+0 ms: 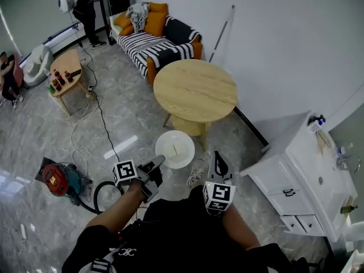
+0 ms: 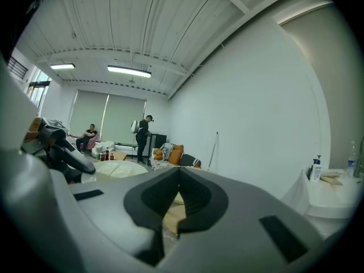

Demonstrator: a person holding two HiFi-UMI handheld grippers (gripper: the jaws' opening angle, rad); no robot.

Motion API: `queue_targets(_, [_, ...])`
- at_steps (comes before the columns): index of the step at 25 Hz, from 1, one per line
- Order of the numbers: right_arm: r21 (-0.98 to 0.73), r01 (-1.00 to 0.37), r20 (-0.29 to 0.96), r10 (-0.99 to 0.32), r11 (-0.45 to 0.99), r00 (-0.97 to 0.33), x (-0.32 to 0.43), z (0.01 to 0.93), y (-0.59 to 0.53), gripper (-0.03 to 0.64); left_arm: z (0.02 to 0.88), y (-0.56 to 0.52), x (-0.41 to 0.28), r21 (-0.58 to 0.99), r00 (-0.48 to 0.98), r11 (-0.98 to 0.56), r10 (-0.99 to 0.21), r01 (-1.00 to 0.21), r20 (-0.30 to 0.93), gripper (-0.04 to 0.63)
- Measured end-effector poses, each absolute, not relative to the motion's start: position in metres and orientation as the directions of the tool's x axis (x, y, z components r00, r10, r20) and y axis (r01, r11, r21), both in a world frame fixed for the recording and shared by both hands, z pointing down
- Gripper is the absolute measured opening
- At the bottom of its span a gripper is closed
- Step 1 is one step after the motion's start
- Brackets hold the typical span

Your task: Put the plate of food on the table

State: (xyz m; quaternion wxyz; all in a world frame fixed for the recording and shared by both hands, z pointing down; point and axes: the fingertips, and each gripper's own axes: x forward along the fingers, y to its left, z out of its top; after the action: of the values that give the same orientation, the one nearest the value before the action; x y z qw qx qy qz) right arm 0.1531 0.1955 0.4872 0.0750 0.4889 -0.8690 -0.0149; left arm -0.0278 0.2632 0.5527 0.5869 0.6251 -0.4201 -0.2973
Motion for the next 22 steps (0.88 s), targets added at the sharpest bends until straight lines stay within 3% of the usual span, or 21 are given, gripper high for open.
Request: queue_targets(22, [0.072, -0.836, 0.135, -0.836, 0.544, -0.532, 0.118, 0.499, 0.094, 0.005, 0.563, 0.173, -0.058, 0.984, 0.450, 0.076, -0.882, -0.161, 0.142, 0.023])
